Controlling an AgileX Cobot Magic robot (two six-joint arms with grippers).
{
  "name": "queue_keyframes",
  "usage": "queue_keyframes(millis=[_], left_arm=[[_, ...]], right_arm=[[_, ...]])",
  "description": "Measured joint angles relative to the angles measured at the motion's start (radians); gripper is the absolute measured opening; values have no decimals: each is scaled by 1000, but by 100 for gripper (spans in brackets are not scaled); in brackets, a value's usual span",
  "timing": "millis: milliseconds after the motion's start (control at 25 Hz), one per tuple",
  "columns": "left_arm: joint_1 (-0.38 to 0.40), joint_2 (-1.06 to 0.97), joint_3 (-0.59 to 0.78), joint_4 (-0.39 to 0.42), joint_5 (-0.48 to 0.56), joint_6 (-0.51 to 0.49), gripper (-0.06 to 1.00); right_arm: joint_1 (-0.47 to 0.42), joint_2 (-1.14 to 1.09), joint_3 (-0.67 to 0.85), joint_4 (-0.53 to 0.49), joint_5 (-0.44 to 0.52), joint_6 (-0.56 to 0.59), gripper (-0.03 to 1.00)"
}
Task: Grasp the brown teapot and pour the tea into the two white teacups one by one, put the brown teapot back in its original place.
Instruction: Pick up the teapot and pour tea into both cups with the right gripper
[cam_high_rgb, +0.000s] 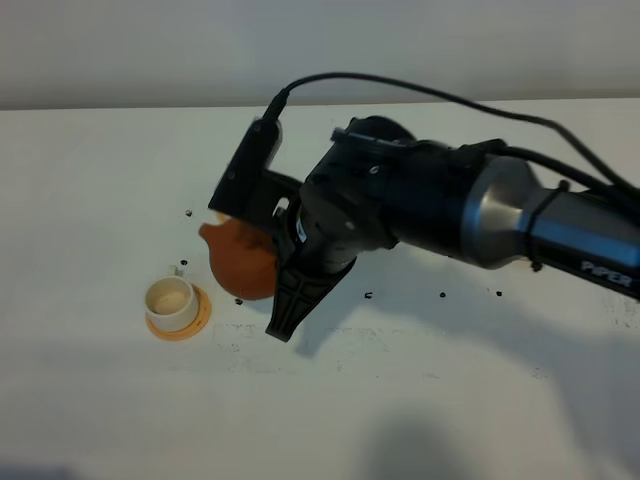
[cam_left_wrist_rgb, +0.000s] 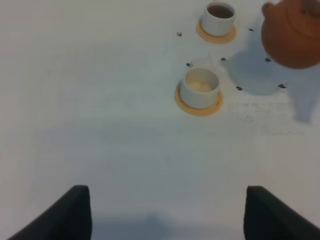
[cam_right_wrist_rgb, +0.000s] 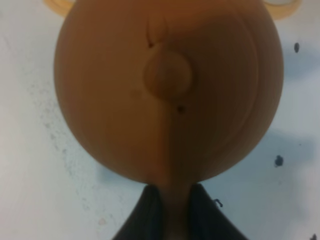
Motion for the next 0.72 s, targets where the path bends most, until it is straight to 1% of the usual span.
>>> queue_keyframes(millis=[200,400,600,720], left_arm=[[0,0,0,0,0,0,61],[0,0,0,0,0,0,61],[0,0,0,0,0,0,61],[0,0,0,0,0,0,61]], right_arm=[[0,52,0,-9,-26,-36,13],[0,56,0,-102,-79,-38,13],[3,68,0,-185,-93,-41,13],[18,73,0,-217,-109,-41,13]])
